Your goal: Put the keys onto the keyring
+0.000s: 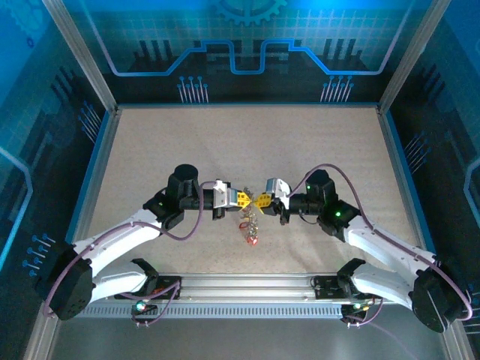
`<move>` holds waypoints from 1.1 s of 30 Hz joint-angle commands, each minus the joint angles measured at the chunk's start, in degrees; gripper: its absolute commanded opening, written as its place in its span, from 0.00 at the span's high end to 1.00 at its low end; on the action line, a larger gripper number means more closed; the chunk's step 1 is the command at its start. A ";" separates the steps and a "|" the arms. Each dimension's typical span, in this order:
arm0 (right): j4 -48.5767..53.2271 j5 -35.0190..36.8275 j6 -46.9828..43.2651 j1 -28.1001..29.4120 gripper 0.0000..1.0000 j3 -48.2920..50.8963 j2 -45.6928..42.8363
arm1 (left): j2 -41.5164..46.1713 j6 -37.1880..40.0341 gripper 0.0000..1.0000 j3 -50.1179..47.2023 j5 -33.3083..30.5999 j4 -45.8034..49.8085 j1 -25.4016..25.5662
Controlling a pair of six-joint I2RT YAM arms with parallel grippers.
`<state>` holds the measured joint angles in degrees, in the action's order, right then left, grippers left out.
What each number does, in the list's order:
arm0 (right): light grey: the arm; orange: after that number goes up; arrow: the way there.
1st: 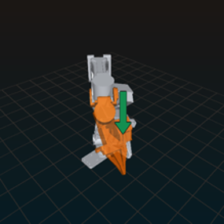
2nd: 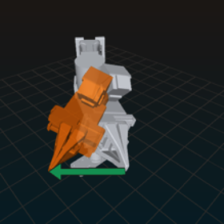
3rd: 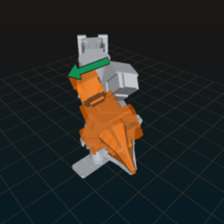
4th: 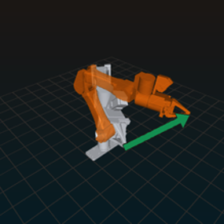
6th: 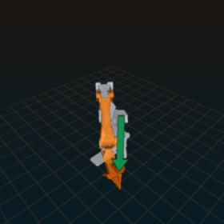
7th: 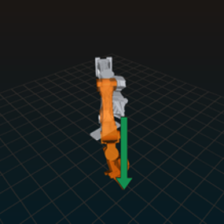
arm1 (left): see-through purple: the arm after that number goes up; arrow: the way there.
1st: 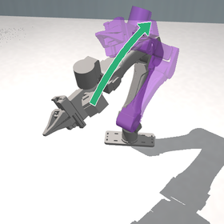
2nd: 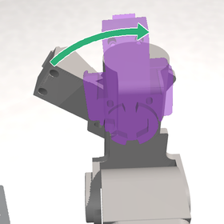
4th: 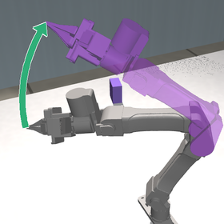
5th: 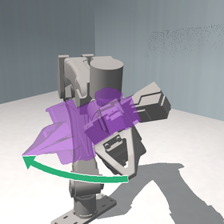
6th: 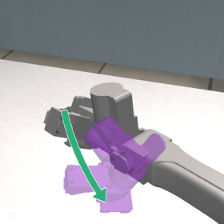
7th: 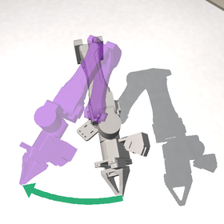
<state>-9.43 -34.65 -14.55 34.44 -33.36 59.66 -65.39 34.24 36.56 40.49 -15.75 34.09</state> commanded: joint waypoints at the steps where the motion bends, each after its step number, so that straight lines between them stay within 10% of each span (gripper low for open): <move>1: 0.20 -1.49 0.60 -0.03 1.00 -2.42 1.87 | 1.24 -0.18 1.00 -0.16 5.56 -3.83 -0.07; 23: 4.50 -8.08 -0.81 0.10 1.00 -6.01 5.45 | 4.65 4.80 1.00 -1.46 6.23 -2.56 0.14; 33: 6.57 -6.39 -1.49 0.50 1.00 -7.11 3.04 | 3.23 8.45 1.00 2.04 17.25 5.38 0.53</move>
<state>-4.27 -42.24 -15.25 34.94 -37.95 64.20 -61.98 40.05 35.62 49.21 -11.99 33.71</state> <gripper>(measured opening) 0.049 0.062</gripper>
